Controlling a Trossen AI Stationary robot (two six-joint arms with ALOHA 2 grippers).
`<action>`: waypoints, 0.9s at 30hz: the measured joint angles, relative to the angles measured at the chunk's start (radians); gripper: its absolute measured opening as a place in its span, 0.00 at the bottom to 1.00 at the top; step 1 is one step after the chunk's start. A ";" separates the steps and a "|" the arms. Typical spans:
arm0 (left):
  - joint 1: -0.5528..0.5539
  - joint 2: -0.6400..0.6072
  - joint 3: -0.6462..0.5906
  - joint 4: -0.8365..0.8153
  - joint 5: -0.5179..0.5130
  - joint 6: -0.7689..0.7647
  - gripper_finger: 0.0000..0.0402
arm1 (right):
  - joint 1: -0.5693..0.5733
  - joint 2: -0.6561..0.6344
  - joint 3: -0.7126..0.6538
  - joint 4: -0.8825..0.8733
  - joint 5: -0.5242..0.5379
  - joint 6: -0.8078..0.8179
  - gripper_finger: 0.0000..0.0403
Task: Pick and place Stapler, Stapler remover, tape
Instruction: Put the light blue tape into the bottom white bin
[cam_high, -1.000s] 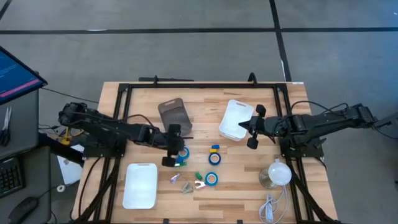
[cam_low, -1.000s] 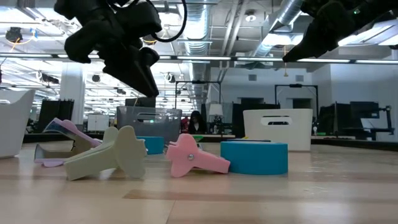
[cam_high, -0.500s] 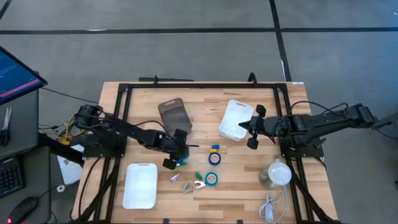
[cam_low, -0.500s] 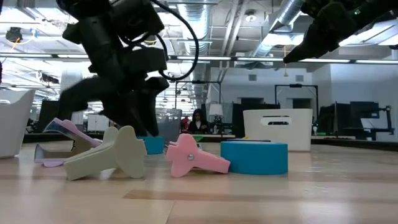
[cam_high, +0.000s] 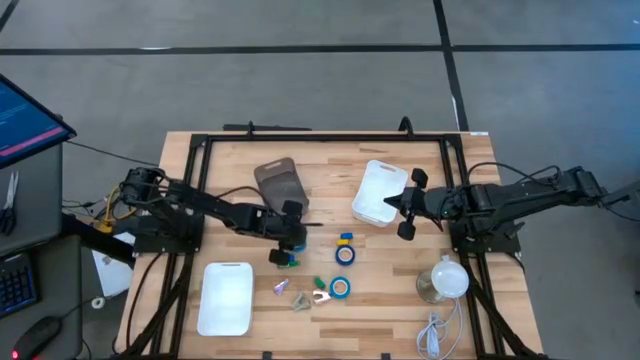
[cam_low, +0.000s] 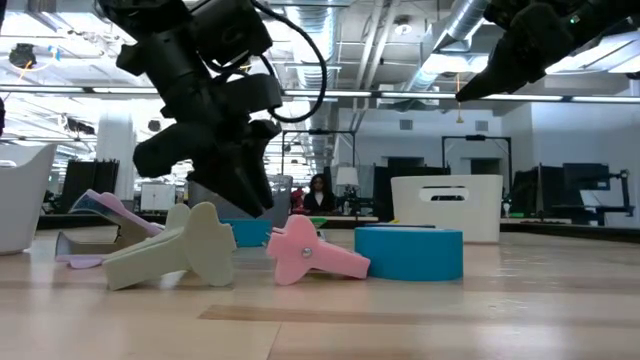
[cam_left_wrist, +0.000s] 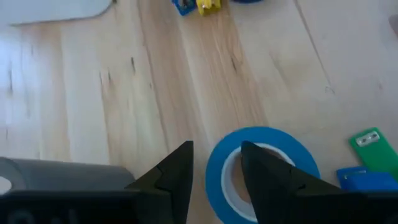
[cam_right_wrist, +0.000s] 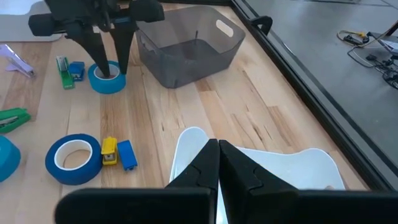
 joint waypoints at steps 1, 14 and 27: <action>0.004 0.000 0.000 -0.003 0.010 -0.001 0.32 | 0.000 0.000 0.000 0.000 0.000 0.000 0.00; 0.092 0.014 0.000 -0.002 0.150 -0.042 0.30 | 0.001 0.000 0.000 -0.002 0.000 0.000 0.00; 0.086 0.076 0.002 -0.011 0.179 -0.055 0.30 | 0.001 0.000 0.000 -0.003 0.000 0.000 0.00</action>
